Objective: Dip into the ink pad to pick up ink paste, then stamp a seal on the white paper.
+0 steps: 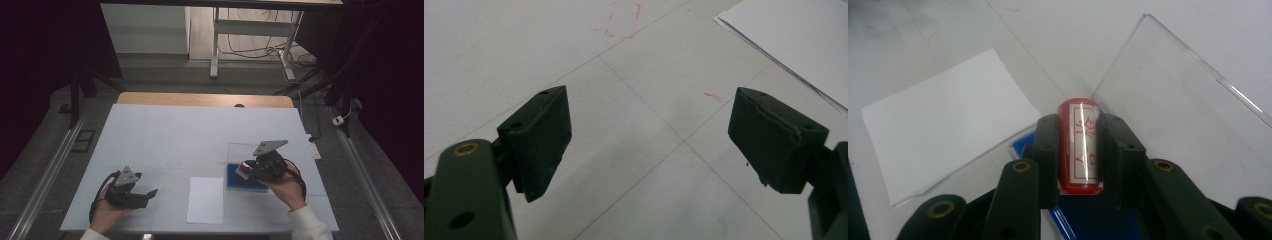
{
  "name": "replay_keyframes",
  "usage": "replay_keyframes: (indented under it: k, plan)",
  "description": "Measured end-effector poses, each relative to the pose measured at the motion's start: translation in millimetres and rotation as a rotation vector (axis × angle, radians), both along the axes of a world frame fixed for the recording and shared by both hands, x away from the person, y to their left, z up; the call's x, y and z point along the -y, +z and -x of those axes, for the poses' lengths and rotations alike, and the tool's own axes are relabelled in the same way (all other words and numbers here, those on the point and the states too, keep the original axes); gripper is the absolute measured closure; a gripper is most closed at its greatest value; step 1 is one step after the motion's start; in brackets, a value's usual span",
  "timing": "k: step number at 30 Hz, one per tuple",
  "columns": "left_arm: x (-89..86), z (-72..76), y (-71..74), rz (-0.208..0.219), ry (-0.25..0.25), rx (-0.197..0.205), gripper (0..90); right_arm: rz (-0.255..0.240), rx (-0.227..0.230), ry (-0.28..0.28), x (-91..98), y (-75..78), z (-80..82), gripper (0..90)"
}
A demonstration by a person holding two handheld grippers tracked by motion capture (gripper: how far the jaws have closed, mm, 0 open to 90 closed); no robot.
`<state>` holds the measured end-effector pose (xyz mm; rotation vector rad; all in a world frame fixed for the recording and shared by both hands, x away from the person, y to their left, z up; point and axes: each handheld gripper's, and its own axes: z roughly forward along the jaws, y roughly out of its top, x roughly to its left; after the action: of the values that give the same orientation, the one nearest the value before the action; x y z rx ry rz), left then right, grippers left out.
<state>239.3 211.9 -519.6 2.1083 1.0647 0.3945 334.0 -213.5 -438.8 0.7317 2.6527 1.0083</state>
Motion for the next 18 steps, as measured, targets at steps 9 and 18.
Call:
replay_keyframes:
  k: [9, 18]
  plan:
    - [-0.1, 0.1, 0.1, -0.002, -0.001, 0.001, 17.9, -0.027, 0.013, 0.049, -12.4, 5.8, 8.4, 70.6]
    - [-0.4, -0.1, 0.3, -0.002, -0.002, 0.001, 17.9, -0.033, 0.019, 0.103, -28.3, 7.3, 17.9, 70.5]
